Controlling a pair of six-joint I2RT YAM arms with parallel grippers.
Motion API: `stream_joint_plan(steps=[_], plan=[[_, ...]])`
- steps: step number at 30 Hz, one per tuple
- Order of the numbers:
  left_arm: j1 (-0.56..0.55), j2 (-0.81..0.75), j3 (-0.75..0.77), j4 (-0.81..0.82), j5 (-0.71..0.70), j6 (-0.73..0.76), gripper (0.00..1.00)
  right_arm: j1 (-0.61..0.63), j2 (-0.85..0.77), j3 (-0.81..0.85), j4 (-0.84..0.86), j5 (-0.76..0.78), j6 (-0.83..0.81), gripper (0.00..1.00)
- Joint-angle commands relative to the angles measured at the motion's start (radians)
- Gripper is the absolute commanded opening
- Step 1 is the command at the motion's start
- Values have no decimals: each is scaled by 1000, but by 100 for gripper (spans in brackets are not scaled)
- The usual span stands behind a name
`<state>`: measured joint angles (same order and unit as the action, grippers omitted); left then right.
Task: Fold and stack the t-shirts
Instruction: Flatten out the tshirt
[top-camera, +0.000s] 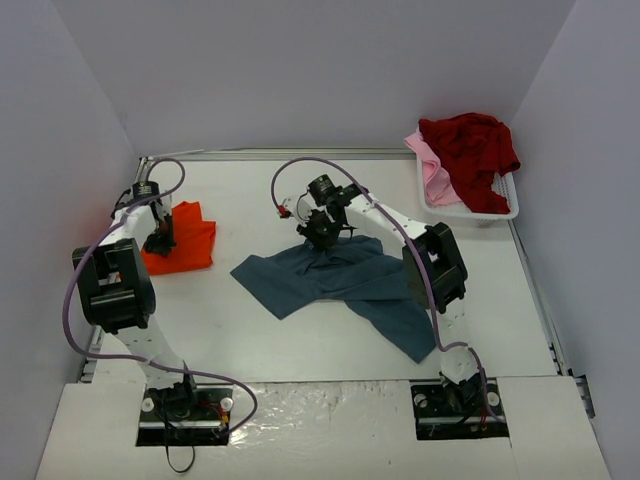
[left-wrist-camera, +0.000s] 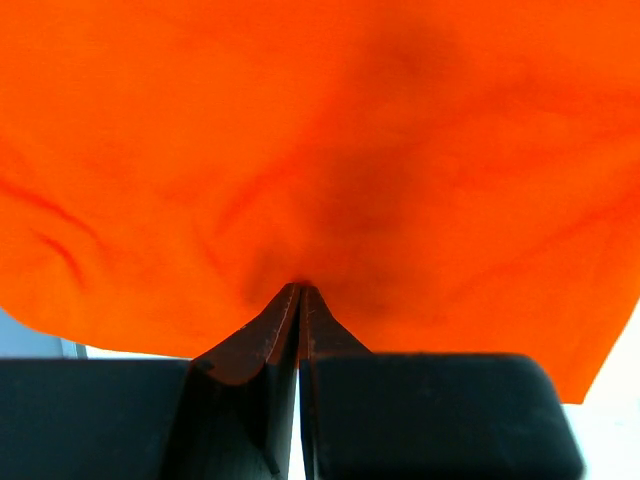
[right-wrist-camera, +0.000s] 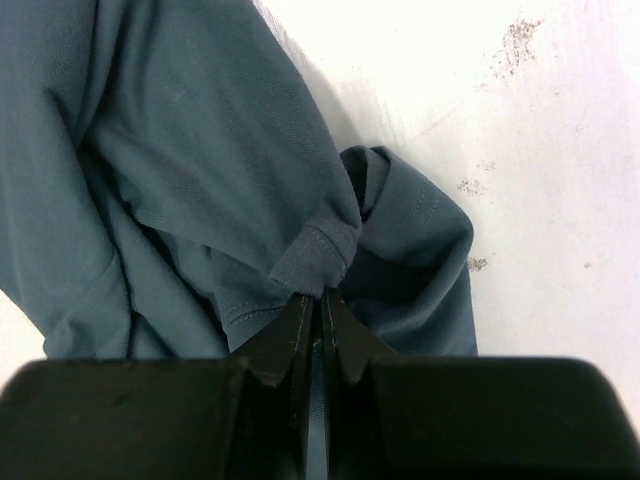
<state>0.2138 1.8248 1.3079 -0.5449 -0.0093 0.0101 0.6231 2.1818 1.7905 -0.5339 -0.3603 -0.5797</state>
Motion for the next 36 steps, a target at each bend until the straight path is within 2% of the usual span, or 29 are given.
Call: stream_joint_plan(steps=[1, 5, 9, 18, 36], plan=[[16, 7, 40, -35, -24, -38, 2, -3, -54, -13, -23, 18, 0, 0], [24, 51, 51, -27, -26, -39, 2, -3, -51, -17, -21, 20, -2, 0], [36, 102, 73, -18, 48, -35, 2, -6, -44, -19, -21, 20, 0, 0], [45, 185, 155, -72, 71, -38, 2, -10, -34, -29, -20, 26, -5, 0], [44, 286, 312, -92, -38, -13, 2, -13, -10, -23, -20, 35, -9, 0]])
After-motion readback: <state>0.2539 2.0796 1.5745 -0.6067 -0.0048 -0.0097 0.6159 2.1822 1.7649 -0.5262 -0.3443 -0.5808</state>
